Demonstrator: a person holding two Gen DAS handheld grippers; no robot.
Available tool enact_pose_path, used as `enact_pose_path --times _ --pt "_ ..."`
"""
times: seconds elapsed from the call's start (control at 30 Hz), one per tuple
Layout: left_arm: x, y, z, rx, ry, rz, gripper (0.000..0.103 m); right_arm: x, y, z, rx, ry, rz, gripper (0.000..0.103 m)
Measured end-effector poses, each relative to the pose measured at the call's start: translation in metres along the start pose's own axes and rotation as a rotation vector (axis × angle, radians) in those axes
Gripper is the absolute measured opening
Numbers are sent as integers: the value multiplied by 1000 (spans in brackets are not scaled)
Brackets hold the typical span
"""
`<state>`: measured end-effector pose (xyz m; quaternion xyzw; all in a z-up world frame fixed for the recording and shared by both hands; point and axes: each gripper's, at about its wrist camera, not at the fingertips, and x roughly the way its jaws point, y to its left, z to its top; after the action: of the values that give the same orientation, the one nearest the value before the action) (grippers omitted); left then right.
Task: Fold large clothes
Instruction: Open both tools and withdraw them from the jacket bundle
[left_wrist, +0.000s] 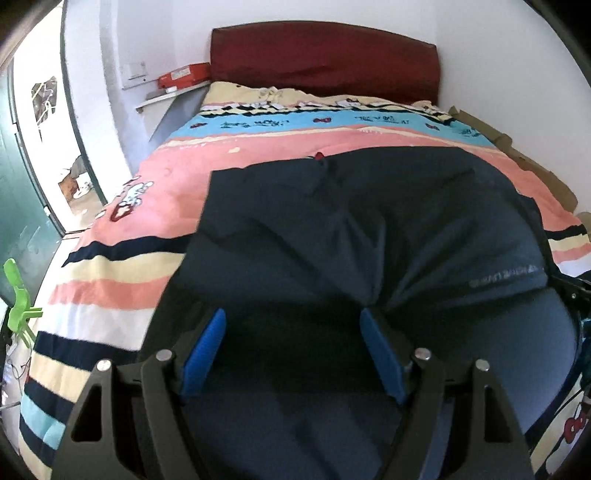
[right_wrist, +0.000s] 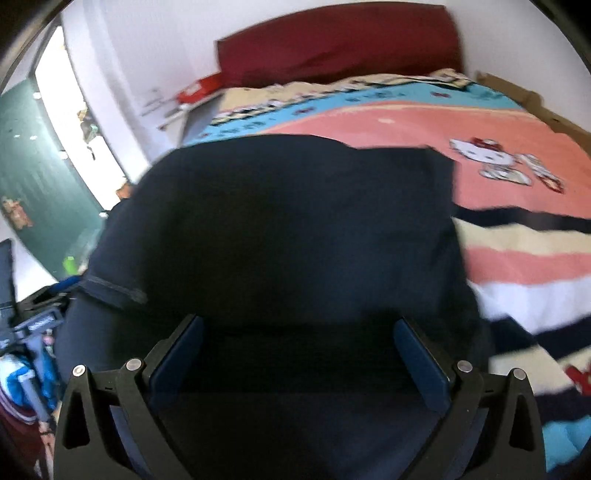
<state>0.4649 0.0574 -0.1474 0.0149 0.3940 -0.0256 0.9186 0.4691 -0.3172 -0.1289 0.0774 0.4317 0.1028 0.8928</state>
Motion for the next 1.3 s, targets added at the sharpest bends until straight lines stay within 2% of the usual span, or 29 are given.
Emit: enact_pose_path --times 0.13,0.3,0.4,0.73,0.9,1.1,1.2,1.3 --pt "-14 -2 -10 12 -29 22 75 -16 3 -2 -1 -20 -40 100" --pt "-24 -1 -21 5 -43 27 75 -30 33 -14 -45 -56 24 100" --pt "-27 2 -27 4 -44 31 75 -27 41 -22 -56 -43 45 100" --pt "-32 8 -39 -22 -51 28 75 -31 16 -43 -10 -11 24 101" --pt "-43 9 -41 -15 -23 34 75 -40 8 -53 8 10 -11 101" --pt "-74 14 -52 18 1 46 75 -60 10 -65 0 44 -50 101" --pt "-89 27 -61 11 36 35 75 -75 9 -74 8 46 -52 101" --pt "-105 52 -71 -38 67 7 75 -94 3 -79 35 31 -57 101"
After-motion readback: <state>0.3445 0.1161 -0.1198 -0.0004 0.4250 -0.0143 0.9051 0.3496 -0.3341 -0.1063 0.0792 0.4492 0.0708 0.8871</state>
